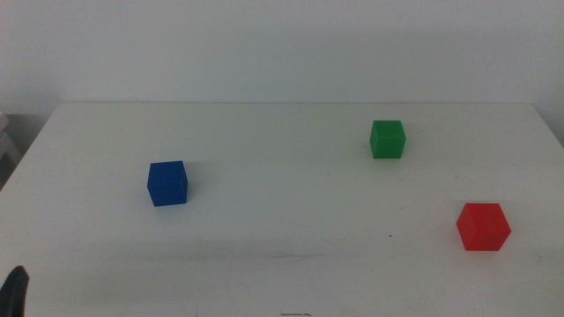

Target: Stack red cubes first, then green, then blue cubes in a specific spot.

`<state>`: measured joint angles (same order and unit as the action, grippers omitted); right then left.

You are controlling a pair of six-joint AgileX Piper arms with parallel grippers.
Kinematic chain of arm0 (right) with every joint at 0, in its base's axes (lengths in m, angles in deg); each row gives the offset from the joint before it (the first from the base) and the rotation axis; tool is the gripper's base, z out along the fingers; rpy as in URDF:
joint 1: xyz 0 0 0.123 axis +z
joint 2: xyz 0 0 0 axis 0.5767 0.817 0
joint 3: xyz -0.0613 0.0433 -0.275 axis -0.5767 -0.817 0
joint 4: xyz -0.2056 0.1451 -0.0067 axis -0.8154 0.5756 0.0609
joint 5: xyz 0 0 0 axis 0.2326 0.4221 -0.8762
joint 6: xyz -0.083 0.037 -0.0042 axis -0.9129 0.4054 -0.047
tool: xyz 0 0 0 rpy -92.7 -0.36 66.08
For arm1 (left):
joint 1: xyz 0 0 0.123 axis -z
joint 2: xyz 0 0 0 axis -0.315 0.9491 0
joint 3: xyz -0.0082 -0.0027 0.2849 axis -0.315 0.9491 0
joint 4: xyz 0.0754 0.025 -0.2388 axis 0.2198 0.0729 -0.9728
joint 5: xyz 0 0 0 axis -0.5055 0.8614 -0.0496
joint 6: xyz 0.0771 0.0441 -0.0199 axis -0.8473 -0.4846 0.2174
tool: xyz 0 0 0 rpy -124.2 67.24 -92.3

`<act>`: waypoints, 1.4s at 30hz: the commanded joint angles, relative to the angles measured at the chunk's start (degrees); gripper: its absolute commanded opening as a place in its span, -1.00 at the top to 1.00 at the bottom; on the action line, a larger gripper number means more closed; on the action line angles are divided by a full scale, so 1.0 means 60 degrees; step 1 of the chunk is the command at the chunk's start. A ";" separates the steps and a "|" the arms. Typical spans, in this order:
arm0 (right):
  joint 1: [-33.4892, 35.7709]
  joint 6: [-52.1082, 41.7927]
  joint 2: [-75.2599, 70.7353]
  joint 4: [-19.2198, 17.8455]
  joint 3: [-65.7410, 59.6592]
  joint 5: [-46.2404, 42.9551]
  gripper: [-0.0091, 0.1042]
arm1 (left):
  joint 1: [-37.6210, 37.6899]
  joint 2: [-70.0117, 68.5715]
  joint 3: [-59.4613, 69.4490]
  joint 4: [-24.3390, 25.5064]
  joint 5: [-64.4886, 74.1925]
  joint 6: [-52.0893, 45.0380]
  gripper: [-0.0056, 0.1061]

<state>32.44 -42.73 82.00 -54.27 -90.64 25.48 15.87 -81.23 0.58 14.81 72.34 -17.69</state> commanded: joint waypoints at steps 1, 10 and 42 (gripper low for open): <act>-0.0053 -0.0089 -0.0196 -0.0067 0.0312 -0.0670 -0.60 | 0.0005 -0.0161 -0.0032 -0.0102 -0.0752 0.0043 -0.78; -0.0053 -0.0089 0.1775 -0.0153 0.3661 0.1539 -0.60 | 0.0005 -0.0161 -0.0032 -0.0102 -0.0752 0.0043 -0.78; 0.0219 0.3057 1.2770 -0.0763 1.1967 0.8223 -0.60 | 0.0005 -0.0161 -0.0032 -0.0102 -0.0752 0.0043 -0.78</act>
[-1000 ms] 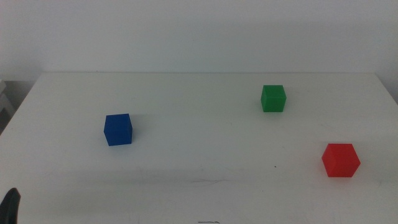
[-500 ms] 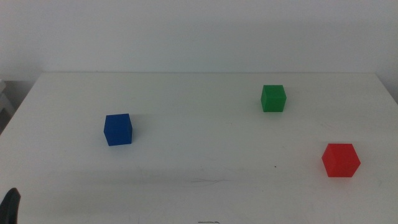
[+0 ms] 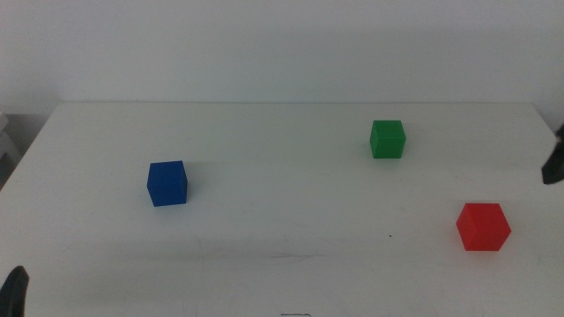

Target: Stack red cubes first, then green, then blue cubes in a specific spot.

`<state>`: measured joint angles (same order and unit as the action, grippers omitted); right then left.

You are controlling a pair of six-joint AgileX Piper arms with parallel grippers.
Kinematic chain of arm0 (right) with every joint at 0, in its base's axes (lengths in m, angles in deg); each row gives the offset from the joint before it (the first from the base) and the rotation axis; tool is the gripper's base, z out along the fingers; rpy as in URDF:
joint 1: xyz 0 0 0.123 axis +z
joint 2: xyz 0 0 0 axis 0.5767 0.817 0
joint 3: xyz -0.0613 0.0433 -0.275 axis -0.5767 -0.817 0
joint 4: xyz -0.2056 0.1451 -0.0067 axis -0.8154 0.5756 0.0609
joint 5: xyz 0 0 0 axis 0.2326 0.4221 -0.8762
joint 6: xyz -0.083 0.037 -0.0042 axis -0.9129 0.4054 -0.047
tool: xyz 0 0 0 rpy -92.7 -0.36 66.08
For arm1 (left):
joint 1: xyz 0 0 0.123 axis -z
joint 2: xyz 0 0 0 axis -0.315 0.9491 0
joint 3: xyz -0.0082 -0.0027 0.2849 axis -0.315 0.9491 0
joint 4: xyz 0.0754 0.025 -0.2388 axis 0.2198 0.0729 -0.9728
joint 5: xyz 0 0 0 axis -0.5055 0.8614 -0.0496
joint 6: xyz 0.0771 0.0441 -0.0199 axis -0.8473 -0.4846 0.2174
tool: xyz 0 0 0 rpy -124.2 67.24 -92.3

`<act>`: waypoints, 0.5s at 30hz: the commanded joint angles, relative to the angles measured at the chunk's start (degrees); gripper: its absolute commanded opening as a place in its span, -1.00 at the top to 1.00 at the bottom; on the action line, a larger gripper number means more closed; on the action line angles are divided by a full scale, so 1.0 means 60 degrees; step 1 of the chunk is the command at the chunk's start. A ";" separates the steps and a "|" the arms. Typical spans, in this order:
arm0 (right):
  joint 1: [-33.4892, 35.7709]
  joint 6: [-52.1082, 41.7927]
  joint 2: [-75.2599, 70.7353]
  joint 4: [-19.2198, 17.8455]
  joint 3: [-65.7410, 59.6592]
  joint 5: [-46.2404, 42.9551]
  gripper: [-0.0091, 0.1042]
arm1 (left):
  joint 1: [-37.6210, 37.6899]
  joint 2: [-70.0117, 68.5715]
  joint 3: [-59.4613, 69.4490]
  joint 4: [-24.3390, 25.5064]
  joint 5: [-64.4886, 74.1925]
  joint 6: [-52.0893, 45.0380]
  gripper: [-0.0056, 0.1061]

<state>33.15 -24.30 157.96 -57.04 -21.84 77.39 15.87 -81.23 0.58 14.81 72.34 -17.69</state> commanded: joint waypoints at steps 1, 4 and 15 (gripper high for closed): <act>0.0219 -0.0015 0.0313 -0.0433 0.0669 -0.0415 -0.60 | 0.0005 -0.0161 -0.0032 -0.0102 -0.0752 0.0043 -0.78; 0.0472 0.0182 0.1040 -0.0587 0.1266 -0.0394 -0.60 | 0.0005 -0.0161 -0.0032 -0.0102 -0.0752 0.0043 -0.78; 0.0967 -0.0094 0.3247 -0.0596 0.1662 -0.1069 -0.64 | 0.0005 -0.0161 -0.0032 -0.0102 -0.0752 0.0043 -0.78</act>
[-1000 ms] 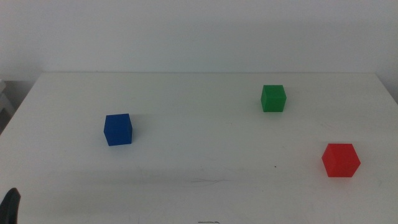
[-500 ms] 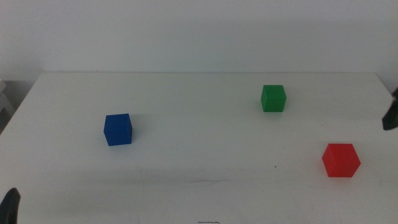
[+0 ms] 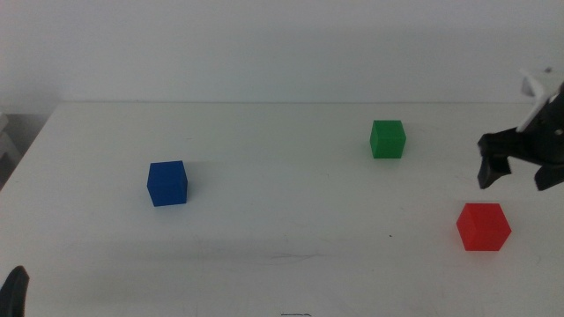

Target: Stack red cubes first, then green, then blue cubes in a specific spot.

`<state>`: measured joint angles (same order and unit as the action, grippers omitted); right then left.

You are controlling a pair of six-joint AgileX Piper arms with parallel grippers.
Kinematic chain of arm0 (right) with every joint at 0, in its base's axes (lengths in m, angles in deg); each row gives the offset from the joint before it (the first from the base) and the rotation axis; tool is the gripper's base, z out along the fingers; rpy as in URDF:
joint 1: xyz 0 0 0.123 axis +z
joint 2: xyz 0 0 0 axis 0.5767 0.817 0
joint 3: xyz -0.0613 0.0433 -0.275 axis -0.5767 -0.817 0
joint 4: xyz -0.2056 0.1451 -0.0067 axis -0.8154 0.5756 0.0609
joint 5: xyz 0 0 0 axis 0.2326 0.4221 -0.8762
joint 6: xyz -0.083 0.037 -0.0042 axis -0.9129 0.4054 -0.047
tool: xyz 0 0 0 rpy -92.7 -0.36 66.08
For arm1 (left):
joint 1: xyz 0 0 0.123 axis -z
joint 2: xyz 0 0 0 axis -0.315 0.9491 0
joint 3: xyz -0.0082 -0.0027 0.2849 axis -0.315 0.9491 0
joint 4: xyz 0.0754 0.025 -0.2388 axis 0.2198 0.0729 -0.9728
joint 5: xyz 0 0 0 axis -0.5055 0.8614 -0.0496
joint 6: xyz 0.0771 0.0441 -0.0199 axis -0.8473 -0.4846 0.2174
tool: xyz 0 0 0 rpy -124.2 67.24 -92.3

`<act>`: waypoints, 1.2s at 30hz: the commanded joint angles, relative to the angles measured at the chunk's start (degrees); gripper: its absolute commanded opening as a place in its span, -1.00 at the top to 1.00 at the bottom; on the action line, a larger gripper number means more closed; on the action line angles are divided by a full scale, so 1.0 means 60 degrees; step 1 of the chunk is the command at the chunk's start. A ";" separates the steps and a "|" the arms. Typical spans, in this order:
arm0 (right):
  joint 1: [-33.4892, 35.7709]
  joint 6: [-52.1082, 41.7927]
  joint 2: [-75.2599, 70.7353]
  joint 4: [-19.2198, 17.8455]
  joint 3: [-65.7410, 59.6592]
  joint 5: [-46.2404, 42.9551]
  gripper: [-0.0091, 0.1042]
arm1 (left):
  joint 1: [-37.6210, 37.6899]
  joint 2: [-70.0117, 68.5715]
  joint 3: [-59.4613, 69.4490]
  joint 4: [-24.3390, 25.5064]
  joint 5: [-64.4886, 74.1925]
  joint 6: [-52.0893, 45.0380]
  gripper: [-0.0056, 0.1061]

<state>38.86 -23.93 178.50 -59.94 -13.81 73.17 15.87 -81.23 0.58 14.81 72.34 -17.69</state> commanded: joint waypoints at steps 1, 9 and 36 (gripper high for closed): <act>0.0015 -0.0156 -0.0034 -0.0125 0.0323 -0.0424 -0.64 | 0.0005 -0.0161 -0.0032 -0.0102 -0.0752 0.0043 -0.78; 0.0016 -0.0156 0.1046 -0.0105 0.0323 -0.0682 -0.64 | 0.0005 -0.0161 -0.0032 -0.0102 -0.0752 0.0043 -0.78; 0.0511 0.0608 0.1521 -0.0377 0.0744 0.0615 0.86 | 0.0005 -0.0161 -0.0032 -0.0102 -0.0752 0.0043 -0.78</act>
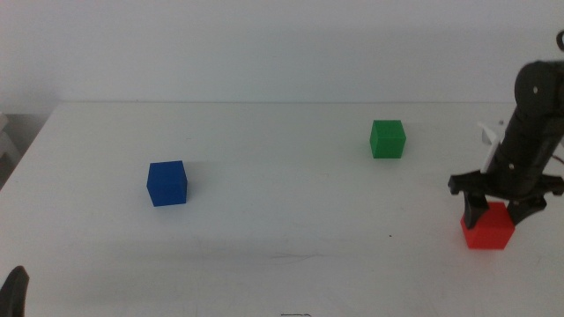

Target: Stack red cubes first, then green, then blue cubes in a specific spot.

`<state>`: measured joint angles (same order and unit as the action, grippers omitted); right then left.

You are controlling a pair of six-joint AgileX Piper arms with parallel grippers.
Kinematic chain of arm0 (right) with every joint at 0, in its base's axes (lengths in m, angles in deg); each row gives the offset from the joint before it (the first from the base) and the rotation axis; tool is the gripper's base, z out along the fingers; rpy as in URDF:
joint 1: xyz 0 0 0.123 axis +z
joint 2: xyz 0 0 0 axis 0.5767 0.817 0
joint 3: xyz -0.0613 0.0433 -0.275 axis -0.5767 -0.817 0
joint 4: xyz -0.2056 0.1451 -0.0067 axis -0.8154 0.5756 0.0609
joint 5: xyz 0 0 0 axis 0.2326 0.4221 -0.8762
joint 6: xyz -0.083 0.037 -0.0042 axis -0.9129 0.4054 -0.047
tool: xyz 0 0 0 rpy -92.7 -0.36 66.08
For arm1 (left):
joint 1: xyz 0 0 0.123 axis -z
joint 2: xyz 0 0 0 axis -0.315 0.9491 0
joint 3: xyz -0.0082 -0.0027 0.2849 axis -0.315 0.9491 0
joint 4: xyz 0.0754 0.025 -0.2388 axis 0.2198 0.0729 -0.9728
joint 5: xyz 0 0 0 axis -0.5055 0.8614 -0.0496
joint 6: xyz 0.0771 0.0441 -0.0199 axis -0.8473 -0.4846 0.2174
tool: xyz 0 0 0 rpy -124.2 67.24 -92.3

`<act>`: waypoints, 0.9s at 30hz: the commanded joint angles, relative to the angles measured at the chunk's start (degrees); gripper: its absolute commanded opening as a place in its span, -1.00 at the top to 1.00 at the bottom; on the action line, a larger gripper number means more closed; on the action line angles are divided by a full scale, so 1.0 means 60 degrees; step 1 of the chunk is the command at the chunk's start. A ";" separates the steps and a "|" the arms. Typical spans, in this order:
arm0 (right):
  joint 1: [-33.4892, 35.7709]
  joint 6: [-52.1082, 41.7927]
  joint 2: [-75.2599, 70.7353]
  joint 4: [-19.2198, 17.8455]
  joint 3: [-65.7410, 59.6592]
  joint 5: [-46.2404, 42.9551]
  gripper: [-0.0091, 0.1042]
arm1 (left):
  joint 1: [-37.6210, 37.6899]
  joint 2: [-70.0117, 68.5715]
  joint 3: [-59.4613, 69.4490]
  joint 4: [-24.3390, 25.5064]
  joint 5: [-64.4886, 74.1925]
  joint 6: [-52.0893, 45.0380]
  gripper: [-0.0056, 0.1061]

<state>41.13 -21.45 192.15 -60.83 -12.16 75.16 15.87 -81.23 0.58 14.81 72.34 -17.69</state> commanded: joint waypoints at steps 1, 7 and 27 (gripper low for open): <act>0.0269 0.0517 -0.0853 -0.0382 0.0689 0.0473 0.86 | 0.0005 -0.0161 -0.0032 -0.0102 -0.0752 0.0043 -0.78; 0.1587 0.1981 -0.0709 -0.1078 0.2615 0.1580 0.86 | 0.0005 -0.0161 -0.0032 -0.0102 -0.0752 0.0043 -0.78; 0.5034 0.4254 0.2081 -0.0192 0.5605 0.1990 0.86 | 0.0005 -0.0161 -0.0032 -0.0102 -0.0752 0.0043 -0.78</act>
<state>70.79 2.55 208.05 -61.38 19.39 82.81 15.87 -81.23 0.58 14.81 72.34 -17.69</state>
